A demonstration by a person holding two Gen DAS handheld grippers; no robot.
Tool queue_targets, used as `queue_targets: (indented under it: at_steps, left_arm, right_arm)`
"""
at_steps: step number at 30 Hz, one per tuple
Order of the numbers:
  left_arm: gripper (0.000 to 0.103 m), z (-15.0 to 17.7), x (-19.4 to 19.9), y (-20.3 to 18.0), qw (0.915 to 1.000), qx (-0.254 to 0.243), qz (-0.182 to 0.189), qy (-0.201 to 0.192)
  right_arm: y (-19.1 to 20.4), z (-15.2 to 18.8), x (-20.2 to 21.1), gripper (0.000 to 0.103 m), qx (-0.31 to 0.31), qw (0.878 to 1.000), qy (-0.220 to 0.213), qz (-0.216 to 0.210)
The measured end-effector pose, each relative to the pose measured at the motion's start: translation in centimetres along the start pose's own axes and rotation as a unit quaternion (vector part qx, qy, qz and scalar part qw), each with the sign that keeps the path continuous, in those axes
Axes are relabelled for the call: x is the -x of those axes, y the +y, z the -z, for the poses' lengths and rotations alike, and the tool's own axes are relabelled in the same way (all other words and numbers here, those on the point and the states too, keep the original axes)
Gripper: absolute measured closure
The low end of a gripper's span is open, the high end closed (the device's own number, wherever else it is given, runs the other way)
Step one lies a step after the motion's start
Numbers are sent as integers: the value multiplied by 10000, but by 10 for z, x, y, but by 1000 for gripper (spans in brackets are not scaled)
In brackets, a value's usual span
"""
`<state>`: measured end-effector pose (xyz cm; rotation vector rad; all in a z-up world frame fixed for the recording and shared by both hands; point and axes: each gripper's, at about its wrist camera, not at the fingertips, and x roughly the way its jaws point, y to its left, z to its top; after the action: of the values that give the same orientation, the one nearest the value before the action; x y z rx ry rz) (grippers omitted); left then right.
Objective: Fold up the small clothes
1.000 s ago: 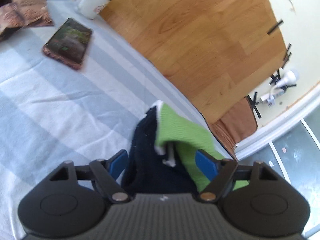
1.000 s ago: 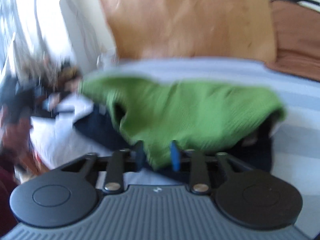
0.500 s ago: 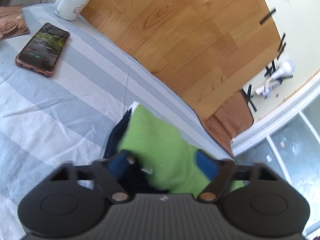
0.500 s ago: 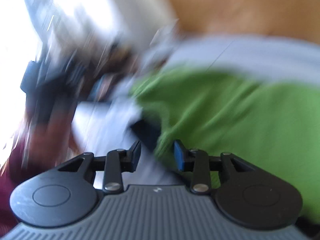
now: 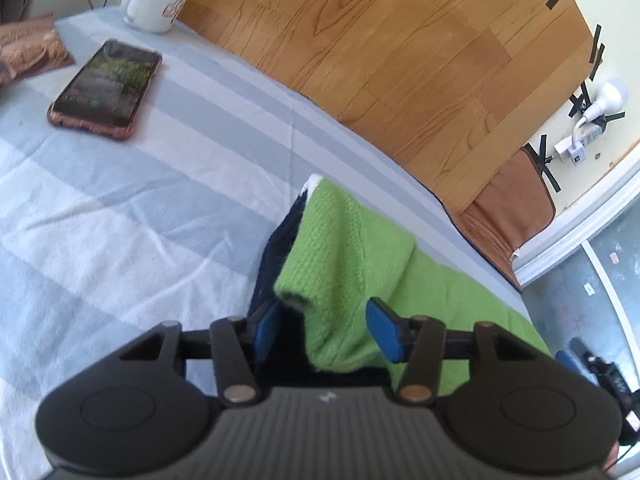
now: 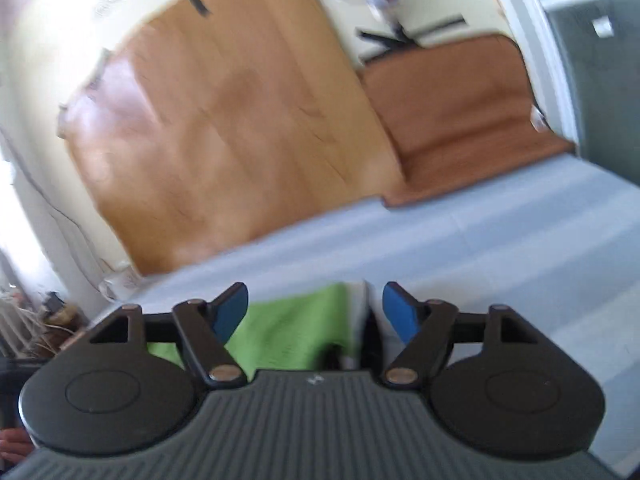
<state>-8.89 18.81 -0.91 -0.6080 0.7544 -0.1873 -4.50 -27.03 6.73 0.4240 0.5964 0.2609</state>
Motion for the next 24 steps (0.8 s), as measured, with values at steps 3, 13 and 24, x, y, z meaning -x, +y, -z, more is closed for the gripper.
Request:
queue_targets:
  at_steps: [3, 13, 24]
  left_arm:
    - [95, -1, -4, -13, 9996, -222, -175, -78]
    - [92, 12, -14, -11, 9941, -626, -881, 24]
    - [78, -7, 56, -36, 9891, -911, -261, -1122]
  right_arm:
    - [-1, 12, -31, 95, -170, 9970, 715, -239]
    - [-35, 34, -29, 90, -651, 9945, 747, 333]
    - [13, 2, 6, 60, 215, 9990, -217, -327]
